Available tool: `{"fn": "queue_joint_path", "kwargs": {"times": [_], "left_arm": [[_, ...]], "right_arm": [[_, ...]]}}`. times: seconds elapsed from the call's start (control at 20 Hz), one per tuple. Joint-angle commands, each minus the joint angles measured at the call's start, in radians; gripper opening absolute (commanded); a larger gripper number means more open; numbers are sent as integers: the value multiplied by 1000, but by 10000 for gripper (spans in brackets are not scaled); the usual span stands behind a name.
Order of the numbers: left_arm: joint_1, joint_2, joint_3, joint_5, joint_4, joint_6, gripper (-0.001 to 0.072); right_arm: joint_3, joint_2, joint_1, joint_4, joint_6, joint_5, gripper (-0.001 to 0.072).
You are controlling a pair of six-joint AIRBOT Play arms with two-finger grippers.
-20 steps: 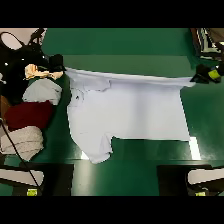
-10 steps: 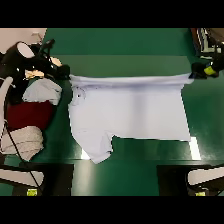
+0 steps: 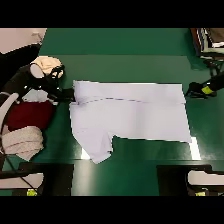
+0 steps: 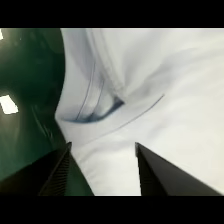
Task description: Fold the shirts.
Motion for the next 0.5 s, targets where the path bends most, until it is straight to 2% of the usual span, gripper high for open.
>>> {"fn": "queue_joint_path", "kwargs": {"times": [0.0, 0.25, 0.35, 0.45], "left_arm": [[-3, 196, -197, -54, 8, -29, 475], [-3, 473, -628, -42, -185, -49, 475], [-3, 520, -737, 4, -261, -47, 475], [-3, 522, -797, 68, -359, -5, 475]], "right_arm": [[-23, 109, -73, 36, -37, 116, 356], [-23, 237, -172, 137, -37, 136, 355], [-39, 265, -186, 163, -37, 134, 355], [-98, 298, -189, 190, -38, 118, 356]]}}
